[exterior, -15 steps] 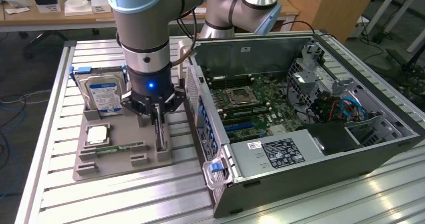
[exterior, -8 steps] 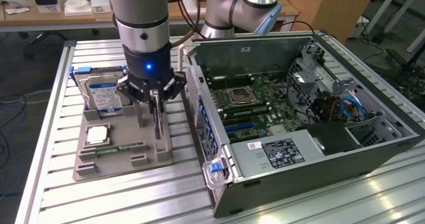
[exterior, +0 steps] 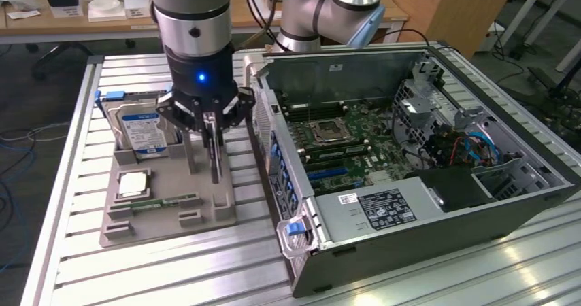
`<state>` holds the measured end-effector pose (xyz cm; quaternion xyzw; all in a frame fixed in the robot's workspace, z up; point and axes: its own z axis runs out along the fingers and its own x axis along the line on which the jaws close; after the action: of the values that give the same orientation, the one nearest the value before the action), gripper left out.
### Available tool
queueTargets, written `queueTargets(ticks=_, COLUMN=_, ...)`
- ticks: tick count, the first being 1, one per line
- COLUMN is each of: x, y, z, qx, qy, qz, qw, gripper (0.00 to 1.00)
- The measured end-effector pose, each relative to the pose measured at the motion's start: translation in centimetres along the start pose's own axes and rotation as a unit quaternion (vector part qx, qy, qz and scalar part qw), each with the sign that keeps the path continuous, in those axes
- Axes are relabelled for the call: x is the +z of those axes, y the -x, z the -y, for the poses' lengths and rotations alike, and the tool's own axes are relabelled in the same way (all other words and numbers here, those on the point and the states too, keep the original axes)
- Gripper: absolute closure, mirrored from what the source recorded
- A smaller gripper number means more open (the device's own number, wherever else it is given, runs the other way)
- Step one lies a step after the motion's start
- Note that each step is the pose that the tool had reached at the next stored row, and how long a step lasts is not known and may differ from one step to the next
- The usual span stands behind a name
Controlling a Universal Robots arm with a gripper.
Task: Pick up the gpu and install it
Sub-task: 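Pick up the gpu and move the gpu toward the slot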
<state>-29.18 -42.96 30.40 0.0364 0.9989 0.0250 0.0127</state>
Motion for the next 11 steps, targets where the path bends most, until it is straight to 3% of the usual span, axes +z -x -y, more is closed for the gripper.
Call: queueTargets(ticks=11, x=-2.61, y=0.1, z=-0.13, qx=0.0, qy=0.0, qz=0.0, qw=1.0, gripper=0.73)
